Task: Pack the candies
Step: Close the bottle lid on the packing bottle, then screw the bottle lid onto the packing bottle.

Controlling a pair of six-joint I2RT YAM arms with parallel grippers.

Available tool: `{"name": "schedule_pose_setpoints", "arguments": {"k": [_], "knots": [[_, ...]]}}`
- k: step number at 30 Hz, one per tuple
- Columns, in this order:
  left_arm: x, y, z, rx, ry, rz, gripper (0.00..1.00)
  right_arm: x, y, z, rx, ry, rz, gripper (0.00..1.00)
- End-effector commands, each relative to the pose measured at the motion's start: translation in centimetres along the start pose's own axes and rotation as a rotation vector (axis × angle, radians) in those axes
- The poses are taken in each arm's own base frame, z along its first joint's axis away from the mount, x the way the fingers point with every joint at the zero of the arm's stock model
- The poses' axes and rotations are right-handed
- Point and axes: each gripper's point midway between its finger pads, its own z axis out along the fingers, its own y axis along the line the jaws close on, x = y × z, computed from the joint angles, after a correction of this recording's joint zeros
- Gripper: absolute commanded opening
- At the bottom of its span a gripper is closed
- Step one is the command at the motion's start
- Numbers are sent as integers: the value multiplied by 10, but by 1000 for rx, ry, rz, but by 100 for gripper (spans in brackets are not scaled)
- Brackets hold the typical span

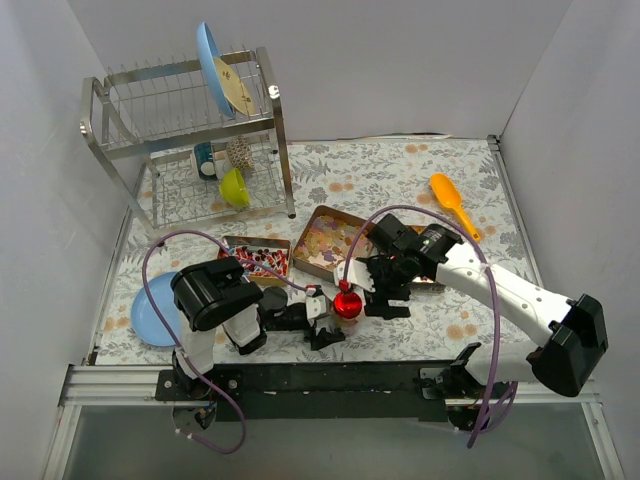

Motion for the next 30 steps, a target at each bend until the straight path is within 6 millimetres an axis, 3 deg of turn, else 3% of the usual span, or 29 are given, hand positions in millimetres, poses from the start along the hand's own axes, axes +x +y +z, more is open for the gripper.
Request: {"name": "schedule_pose_setpoints", "arguments": {"k": [1,4,8,11,18,30], "knots": [[-13,-21,-8,78,-68,67,0,-13,-28,-28,127,-84,78,83],[-8,-25,-9,94,-51,64,0,-51,-50,-49,166,-215,101,66],[-6,-21,-6,79,-48,60,0,-92,-41,-45,42,-296,58,32],[-5,-18,-5,66,-42,50,0,-103,-28,-33,-47,-283,0,18],[-2,-15,-5,47,-31,53,0,-102,5,-6,-189,-256,-40,14],[-1,-12,-3,36,-41,52,0,-86,18,20,-237,-217,-69,13]]}}
